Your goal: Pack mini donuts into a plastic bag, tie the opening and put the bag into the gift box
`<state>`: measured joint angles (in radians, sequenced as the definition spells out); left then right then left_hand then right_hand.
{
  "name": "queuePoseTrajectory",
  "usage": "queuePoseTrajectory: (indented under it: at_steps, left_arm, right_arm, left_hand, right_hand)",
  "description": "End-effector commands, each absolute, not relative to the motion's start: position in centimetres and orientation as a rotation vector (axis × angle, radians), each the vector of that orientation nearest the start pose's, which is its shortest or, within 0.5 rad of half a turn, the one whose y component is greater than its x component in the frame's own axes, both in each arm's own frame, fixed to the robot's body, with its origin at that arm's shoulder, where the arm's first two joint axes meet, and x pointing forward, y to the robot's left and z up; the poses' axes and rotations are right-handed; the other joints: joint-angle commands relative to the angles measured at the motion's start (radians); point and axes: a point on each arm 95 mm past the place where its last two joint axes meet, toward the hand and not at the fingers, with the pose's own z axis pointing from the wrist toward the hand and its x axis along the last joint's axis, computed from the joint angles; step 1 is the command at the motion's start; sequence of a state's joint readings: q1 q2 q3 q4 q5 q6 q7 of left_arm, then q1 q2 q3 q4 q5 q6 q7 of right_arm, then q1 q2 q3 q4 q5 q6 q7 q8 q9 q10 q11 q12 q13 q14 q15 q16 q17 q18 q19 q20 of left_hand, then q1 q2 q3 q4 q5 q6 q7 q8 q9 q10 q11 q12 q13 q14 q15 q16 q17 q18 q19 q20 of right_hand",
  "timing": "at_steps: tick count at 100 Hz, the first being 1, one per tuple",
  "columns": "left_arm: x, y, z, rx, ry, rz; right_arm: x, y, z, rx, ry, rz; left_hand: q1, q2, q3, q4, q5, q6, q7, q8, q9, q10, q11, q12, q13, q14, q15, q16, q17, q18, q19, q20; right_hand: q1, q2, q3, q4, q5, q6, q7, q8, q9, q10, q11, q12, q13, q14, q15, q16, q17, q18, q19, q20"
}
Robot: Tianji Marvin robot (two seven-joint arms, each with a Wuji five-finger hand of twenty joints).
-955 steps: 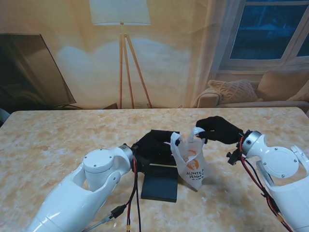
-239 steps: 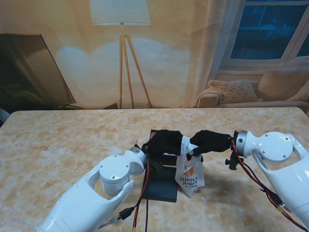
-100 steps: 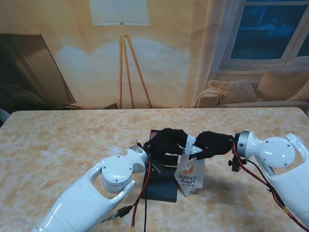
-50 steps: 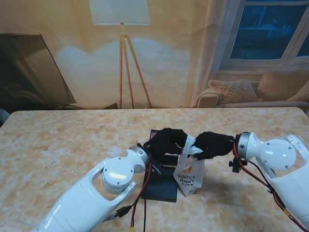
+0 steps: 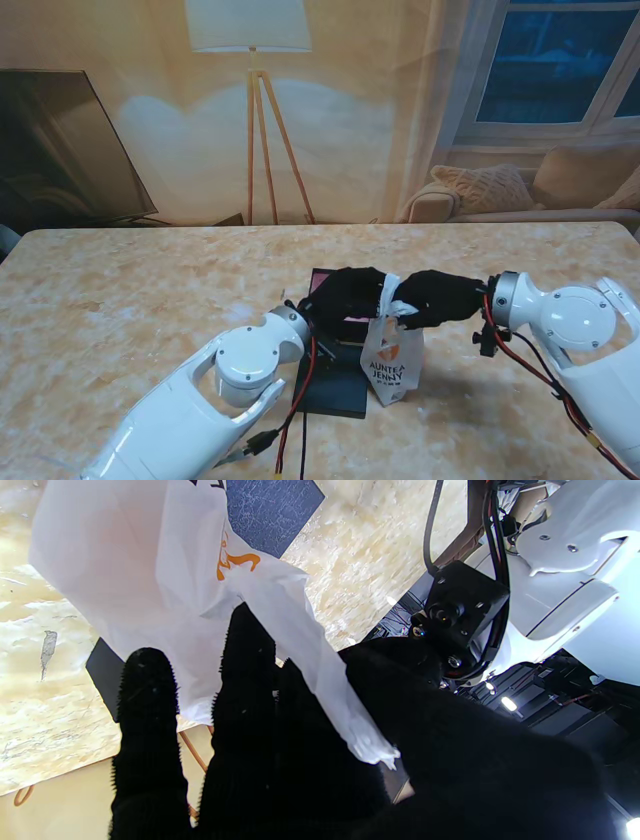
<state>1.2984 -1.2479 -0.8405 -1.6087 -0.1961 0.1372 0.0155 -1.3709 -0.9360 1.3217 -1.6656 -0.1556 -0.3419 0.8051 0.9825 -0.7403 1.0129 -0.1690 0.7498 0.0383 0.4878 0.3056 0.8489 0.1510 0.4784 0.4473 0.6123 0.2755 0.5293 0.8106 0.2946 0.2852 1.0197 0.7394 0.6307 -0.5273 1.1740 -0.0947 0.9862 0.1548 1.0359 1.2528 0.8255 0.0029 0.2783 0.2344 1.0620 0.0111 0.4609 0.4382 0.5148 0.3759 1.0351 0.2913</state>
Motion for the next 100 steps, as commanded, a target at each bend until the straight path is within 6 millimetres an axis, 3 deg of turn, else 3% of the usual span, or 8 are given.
queuePoseTrajectory:
  at_steps: [1,22,31,55,78,83,91,100]
  left_arm:
    - [40.50,-17.80,-27.97,-2.326,1.128,-2.271]
    - [40.75,-17.82,-28.15,-2.285,1.174,-2.271]
    - [40.84,-17.82,-28.16,-2.261,1.201,-2.281]
    - [40.94,-17.85,-28.23,-2.226,1.244,-2.288]
    - [41.08,-17.99,-28.46,-2.190,1.276,-2.288]
    - [41.07,-18.04,-28.43,-2.157,1.288,-2.292]
    - [41.10,-18.00,-28.37,-2.106,1.327,-2.300]
    - [40.98,-17.97,-28.33,-2.055,1.357,-2.300]
  right_arm:
    - [41.18,-1.34,-22.98,1.457,2.138,1.918]
    - [40.82,-1.23,-22.98,1.401,2.159,1.890]
    - [40.72,-1.19,-22.99,1.418,2.158,1.902]
    - [40.94,-1.24,-23.12,1.616,2.112,1.988]
    - [41.32,-1.45,-23.38,1.772,2.077,2.035]
    - [41.36,-1.48,-23.38,1.791,2.071,2.043]
    - [41.34,-1.52,-23.39,1.829,2.053,2.068]
    - [41.30,-1.54,-23.40,1.855,2.038,2.084]
  left_hand:
    - [0.047,0.005,0.011,0.002,-0.024,-0.007,-0.016,-0.001,-0.015,0.007,-0.011,-0.031,0.034,0.012,0.019,0.039,0.031,-0.041,0.031,-0.015]
    - [0.090,-0.051,-0.016,-0.059,-0.006,0.002,-0.001,0.006,-0.014,0.009,0.021,-0.041,0.101,0.014,0.023,0.141,0.129,-0.109,0.111,-0.113]
    - [0.071,-0.069,-0.005,-0.060,0.007,-0.006,0.022,0.016,0.017,0.000,0.024,0.028,0.109,0.018,0.033,0.177,0.149,-0.130,0.147,-0.138]
    - [-0.005,-0.129,0.035,-0.083,0.016,-0.025,0.038,0.022,0.061,-0.020,0.025,0.074,0.126,-0.041,0.123,0.267,0.103,-0.128,0.153,0.027]
    - [0.058,-0.174,0.011,-0.107,0.014,-0.015,0.030,0.018,0.069,-0.004,0.029,0.085,0.197,-0.045,0.136,0.354,0.160,-0.139,0.157,0.038]
    - [0.074,-0.173,-0.008,-0.102,0.015,-0.013,0.033,0.020,0.077,-0.003,0.021,0.099,0.220,-0.050,0.113,0.376,0.179,-0.141,0.160,0.027]
    - [0.106,-0.177,-0.031,-0.096,0.015,-0.010,0.032,0.019,0.071,0.005,0.020,0.094,0.265,-0.061,0.078,0.393,0.215,-0.135,0.198,-0.087]
    - [0.109,-0.171,-0.034,-0.097,0.021,-0.007,0.037,0.021,0.075,0.003,0.022,0.094,0.272,-0.067,0.078,0.392,0.222,-0.134,0.201,-0.100]
  right_hand:
    - [0.389,0.096,0.161,0.054,0.043,-0.617,0.176,0.000,-0.032,-0.171,-0.005,-0.014,0.028,-0.033,0.028,0.030,0.013,-0.002,0.032,-0.004]
    - [0.382,0.099,0.165,0.057,0.025,-0.605,0.167,0.000,-0.038,-0.172,-0.002,-0.019,0.043,-0.039,0.051,0.037,0.030,-0.001,0.035,-0.004]
    - [0.383,0.100,0.164,0.057,0.012,-0.603,0.159,0.000,-0.036,-0.175,-0.002,-0.023,0.041,-0.030,0.053,0.037,0.032,0.002,0.036,-0.004]
    - [0.381,0.098,0.172,0.058,-0.010,-0.584,0.155,0.011,-0.015,-0.179,0.011,-0.025,0.076,-0.011,0.072,0.038,0.055,0.006,0.052,0.001]
    - [0.380,0.099,0.175,0.058,-0.012,-0.580,0.151,0.014,-0.017,-0.179,0.024,-0.023,0.088,-0.023,0.100,0.046,0.057,0.005,0.054,0.002]
    - [0.380,0.098,0.176,0.058,-0.012,-0.579,0.151,0.015,-0.017,-0.183,0.026,-0.022,0.089,-0.022,0.103,0.046,0.058,0.005,0.054,0.002]
    - [0.381,0.095,0.181,0.059,-0.002,-0.575,0.154,0.016,-0.004,-0.182,0.035,-0.019,0.101,-0.023,0.112,0.048,0.065,0.003,0.058,0.004]
    - [0.379,0.094,0.185,0.057,0.007,-0.573,0.156,0.018,0.008,-0.184,0.046,-0.015,0.105,-0.022,0.119,0.048,0.070,0.005,0.061,0.005]
